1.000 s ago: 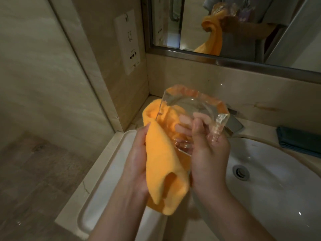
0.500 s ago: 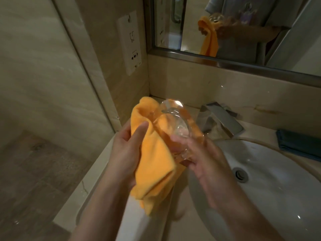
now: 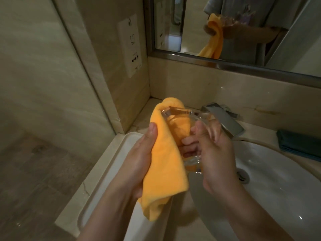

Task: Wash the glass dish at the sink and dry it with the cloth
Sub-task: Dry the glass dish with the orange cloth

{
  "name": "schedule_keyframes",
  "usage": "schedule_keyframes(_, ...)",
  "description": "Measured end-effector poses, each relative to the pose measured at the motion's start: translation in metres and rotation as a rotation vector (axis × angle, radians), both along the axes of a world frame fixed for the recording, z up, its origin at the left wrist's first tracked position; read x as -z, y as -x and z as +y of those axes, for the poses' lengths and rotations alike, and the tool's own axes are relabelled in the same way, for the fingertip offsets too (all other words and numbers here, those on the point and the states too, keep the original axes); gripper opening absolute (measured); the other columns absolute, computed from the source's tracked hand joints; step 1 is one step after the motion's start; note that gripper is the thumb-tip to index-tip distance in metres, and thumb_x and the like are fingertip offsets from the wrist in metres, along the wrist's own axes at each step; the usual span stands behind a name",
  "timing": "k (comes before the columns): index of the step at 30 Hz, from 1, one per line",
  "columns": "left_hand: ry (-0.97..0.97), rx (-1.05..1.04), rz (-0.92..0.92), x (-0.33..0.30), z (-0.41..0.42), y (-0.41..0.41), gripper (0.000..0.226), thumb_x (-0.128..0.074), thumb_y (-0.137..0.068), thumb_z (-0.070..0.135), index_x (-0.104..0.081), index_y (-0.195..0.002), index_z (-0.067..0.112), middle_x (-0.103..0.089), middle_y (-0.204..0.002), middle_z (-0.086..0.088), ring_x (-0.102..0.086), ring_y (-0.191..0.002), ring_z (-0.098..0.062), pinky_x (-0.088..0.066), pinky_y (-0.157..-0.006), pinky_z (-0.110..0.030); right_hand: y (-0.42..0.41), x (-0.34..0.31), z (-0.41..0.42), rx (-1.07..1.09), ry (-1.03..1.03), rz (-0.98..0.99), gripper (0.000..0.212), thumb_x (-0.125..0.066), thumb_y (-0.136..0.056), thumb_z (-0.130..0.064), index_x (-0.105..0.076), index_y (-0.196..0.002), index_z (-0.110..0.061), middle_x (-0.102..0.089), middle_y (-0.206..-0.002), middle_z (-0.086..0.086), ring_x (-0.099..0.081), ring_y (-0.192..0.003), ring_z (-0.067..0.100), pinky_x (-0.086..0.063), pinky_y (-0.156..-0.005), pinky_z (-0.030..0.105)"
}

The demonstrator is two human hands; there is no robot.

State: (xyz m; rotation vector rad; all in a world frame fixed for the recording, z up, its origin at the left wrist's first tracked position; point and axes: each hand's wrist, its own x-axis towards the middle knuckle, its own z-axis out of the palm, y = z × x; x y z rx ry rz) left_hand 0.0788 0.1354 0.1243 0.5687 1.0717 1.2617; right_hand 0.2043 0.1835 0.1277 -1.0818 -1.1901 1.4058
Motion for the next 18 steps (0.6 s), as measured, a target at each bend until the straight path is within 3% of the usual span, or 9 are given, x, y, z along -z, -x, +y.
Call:
schedule_keyframes(4,0.002,-0.052,-0.049,-0.003,-0.005,-0.004,0.047,-0.051,-0.062,0.051,-0.065,-0.091,0.016,-0.071,-0.076,-0.011,-0.068,-0.064,-0.022,-0.058,-0.057,-0.033,0.003,0.001,-0.003,0.048,-0.011,0.023,0.039,-0.048,-0.071,-0.045,-0.055,-0.092,-0.013,-0.067,-0.053,-0.001,-0.062,-0.043,0.011,-0.047,-0.042,0.02)
schedule_keyframes(8,-0.082,-0.151,0.176,-0.003,-0.004,-0.008,0.018,-0.053,-0.077,0.031,-0.053,-0.069,0.015,-0.055,-0.048,0.004,-0.053,-0.043,-0.006,-0.046,-0.042,-0.018,0.005,0.0,-0.007,0.081,-0.032,0.024,0.041,-0.05,-0.071,-0.044,-0.058,-0.101,-0.016,-0.068,-0.055,-0.004,-0.064,-0.046,0.009,-0.052,-0.046,0.022)
schedule_keyframes(11,-0.09,-0.166,0.253,-0.002,0.004,-0.002,0.037,-0.046,-0.091,0.011,-0.052,-0.056,0.019,-0.047,-0.041,0.007,-0.045,-0.037,-0.003,-0.039,-0.04,-0.013,0.006,0.0,-0.005,0.078,-0.063,0.016,0.044,-0.051,-0.071,-0.042,-0.057,-0.101,-0.01,-0.067,-0.054,-0.005,-0.065,-0.046,0.009,-0.051,-0.045,0.019)
schedule_keyframes(13,-0.101,-0.146,0.22,-0.004,0.006,0.003,0.042,-0.05,-0.089,0.01,-0.056,-0.049,0.02,-0.048,-0.043,0.007,-0.046,-0.04,-0.006,-0.04,-0.041,-0.013,0.005,-0.002,-0.003,0.063,-0.088,-0.003,0.048,-0.05,-0.072,-0.042,-0.057,-0.102,-0.005,-0.068,-0.055,-0.004,-0.065,-0.046,0.01,-0.049,-0.044,0.018)
schedule_keyframes(16,-0.118,-0.089,0.088,-0.007,0.006,0.004,0.024,-0.062,-0.071,0.013,-0.059,-0.049,0.023,-0.049,-0.047,0.004,-0.049,-0.044,-0.009,-0.045,-0.045,-0.02,0.002,-0.003,-0.003,0.071,-0.091,0.004,0.053,-0.049,-0.072,-0.045,-0.056,-0.106,-0.005,-0.068,-0.056,-0.003,-0.066,-0.047,0.011,-0.051,-0.046,0.02)
schedule_keyframes(18,-0.091,-0.088,-0.004,-0.008,0.004,0.0,0.013,-0.059,-0.063,0.019,-0.06,-0.051,0.023,-0.051,-0.048,0.002,-0.052,-0.044,-0.009,-0.048,-0.045,-0.024,0.002,-0.002,-0.005,0.11,-0.097,0.02,0.051,-0.05,-0.072,-0.044,-0.056,-0.106,-0.007,-0.068,-0.055,-0.003,-0.066,-0.048,0.011,-0.052,-0.047,0.02)
